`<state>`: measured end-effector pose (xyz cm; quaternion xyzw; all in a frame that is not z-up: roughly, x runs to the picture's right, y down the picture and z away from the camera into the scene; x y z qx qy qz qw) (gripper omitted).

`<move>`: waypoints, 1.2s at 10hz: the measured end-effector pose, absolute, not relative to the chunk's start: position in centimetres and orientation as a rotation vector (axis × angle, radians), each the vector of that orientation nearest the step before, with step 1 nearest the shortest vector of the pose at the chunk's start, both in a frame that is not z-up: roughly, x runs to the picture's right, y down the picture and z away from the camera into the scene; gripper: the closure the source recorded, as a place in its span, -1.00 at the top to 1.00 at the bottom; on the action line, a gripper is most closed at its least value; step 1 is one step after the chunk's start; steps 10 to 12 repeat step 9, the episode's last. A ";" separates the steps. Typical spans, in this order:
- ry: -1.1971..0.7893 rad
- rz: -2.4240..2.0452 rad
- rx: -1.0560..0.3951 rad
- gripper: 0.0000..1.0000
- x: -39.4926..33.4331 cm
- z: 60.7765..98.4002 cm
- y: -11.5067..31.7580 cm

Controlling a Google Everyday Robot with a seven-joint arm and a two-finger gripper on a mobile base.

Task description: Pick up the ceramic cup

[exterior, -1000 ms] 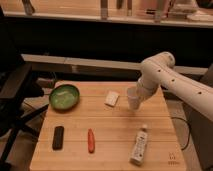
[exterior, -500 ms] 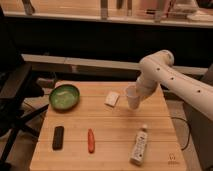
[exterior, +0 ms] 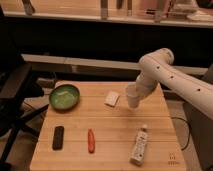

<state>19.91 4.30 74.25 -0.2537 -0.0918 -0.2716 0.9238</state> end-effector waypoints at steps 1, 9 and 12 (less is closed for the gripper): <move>-0.189 -0.560 -0.521 -1.00 20.0 74.2 4.3; -0.199 -0.587 -0.525 -1.00 20.1 73.8 4.0; -0.199 -0.587 -0.525 -1.00 20.1 73.8 4.0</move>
